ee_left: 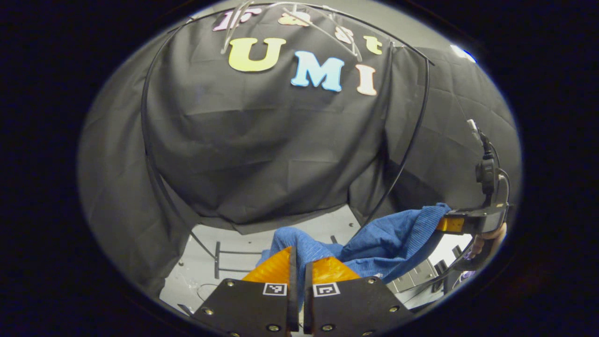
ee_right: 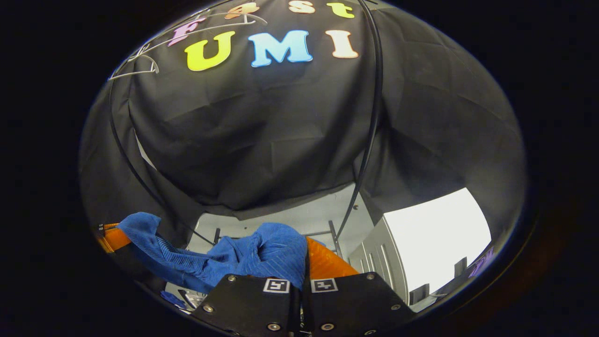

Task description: Grasp the clothes on the hanger with both hands and then place them into the laundry hamper below.

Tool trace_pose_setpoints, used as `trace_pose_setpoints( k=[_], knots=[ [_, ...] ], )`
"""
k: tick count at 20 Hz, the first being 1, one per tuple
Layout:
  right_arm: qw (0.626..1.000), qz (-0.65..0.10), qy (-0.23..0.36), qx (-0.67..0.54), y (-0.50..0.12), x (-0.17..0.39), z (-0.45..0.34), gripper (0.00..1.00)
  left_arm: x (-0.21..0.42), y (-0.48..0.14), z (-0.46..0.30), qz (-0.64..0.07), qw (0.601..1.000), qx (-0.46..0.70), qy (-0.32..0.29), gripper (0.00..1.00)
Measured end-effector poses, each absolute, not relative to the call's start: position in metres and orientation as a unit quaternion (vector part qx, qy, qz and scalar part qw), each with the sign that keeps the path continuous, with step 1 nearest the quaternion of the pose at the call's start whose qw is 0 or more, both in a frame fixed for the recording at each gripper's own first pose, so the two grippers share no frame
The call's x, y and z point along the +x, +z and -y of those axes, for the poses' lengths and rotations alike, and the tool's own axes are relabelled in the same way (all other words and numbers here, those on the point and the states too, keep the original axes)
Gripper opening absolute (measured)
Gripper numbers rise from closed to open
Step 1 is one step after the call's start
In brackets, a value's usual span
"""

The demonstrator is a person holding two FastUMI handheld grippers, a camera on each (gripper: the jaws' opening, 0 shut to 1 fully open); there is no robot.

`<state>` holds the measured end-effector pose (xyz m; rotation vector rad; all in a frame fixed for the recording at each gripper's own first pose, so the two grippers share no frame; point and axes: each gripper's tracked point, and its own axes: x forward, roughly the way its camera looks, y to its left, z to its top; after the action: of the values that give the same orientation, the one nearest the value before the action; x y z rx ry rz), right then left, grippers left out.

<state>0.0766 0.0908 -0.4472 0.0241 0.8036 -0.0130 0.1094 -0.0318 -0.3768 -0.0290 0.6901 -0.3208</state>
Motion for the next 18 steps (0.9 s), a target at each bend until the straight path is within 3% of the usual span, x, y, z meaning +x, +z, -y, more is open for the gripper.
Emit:
trace_pose_setpoints(
  k=[7,15,17,18],
  knots=[
    [0.891,-0.454,-0.018,0.010,-0.522,0.059,-0.090,0.05,0.102,-0.476,0.052,-0.409,0.898,-0.023,-0.162,0.05],
    [0.862,-0.506,0.011,-0.009,-0.556,0.039,-0.098,0.15,0.098,-0.523,0.051,-0.454,0.878,-0.018,-0.149,0.05],
    [0.855,-0.517,0.025,-0.010,-0.557,0.032,-0.106,0.28,0.088,-0.526,0.054,-0.466,0.871,-0.036,-0.151,0.04],
    [0.851,-0.523,0.032,-0.011,-0.554,0.026,-0.109,0.45,0.083,-0.522,0.057,-0.470,0.867,-0.053,-0.157,0.14]
  ],
)
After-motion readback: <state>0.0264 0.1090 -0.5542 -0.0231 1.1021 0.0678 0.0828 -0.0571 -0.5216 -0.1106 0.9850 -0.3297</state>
